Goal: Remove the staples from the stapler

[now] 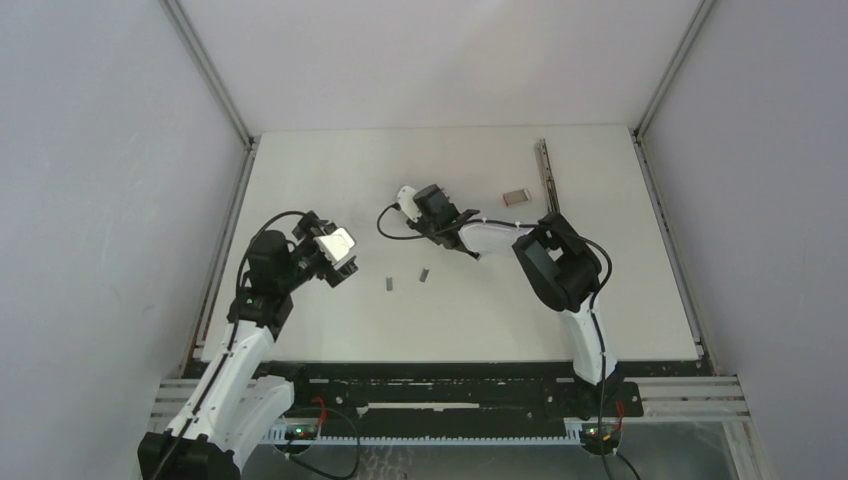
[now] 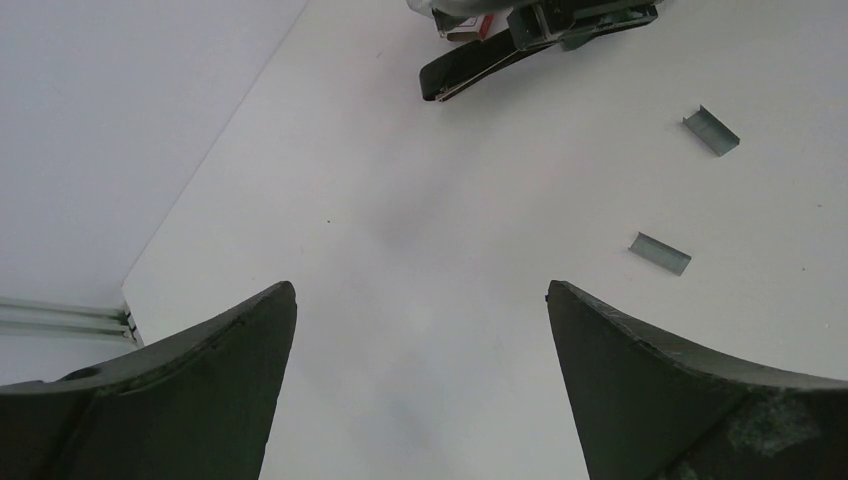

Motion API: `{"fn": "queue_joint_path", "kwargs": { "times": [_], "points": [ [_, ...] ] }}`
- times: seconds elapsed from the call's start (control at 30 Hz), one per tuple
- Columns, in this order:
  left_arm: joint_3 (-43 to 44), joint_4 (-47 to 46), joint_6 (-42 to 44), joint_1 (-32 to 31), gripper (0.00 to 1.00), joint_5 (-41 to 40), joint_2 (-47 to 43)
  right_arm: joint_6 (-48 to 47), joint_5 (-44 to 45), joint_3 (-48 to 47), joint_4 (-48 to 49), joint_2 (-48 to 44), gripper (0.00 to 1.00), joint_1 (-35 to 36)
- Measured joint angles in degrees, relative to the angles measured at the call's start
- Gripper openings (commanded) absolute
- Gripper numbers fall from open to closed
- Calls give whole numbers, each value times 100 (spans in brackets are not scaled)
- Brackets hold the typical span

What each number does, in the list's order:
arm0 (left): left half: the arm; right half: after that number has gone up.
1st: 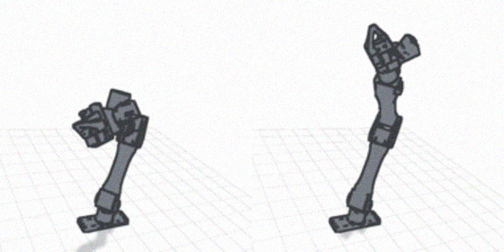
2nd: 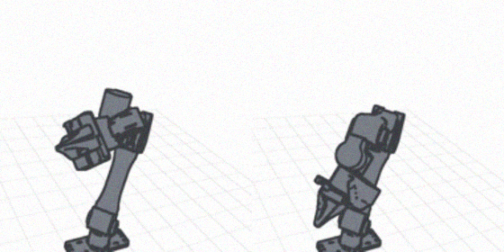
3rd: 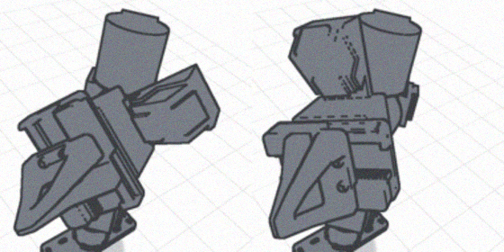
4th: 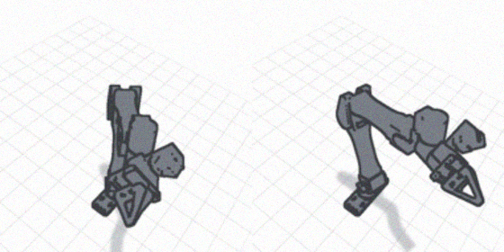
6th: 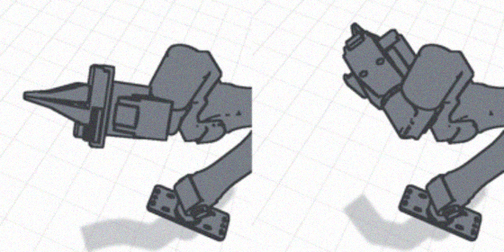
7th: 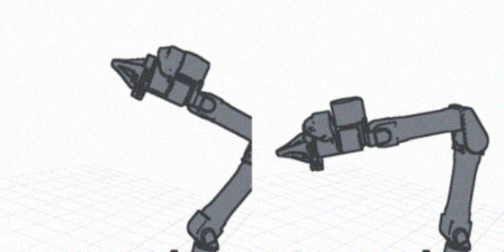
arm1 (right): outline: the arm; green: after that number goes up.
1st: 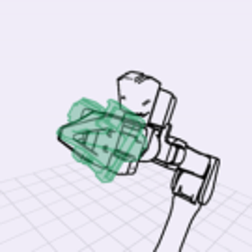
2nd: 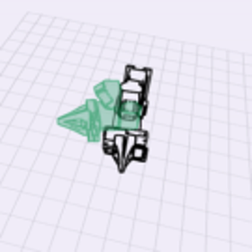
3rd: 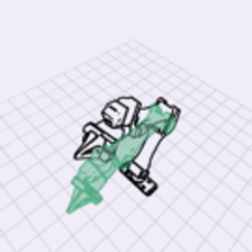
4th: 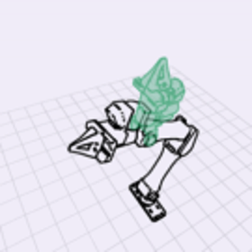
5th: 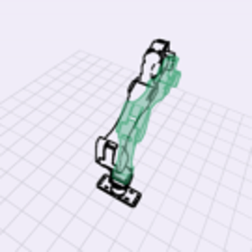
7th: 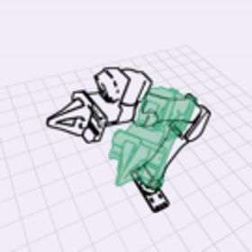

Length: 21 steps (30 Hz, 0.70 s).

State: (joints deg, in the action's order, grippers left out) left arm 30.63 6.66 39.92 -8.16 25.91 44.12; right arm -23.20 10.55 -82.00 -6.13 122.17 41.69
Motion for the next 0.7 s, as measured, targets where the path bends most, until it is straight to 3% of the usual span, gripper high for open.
{"fn": "queue_joint_path", "kwargs": {
  "times": [0.37, 0.7],
  "points": [
    [0, -13, -35, 0, 100, 2, -79, -264, 1019, -201, 278, 304, 0, 328],
    [0, -13, -33, 9, 100, 26, -87, -208, 693, -435, -118, 319, 0, 164]
  ]
}}
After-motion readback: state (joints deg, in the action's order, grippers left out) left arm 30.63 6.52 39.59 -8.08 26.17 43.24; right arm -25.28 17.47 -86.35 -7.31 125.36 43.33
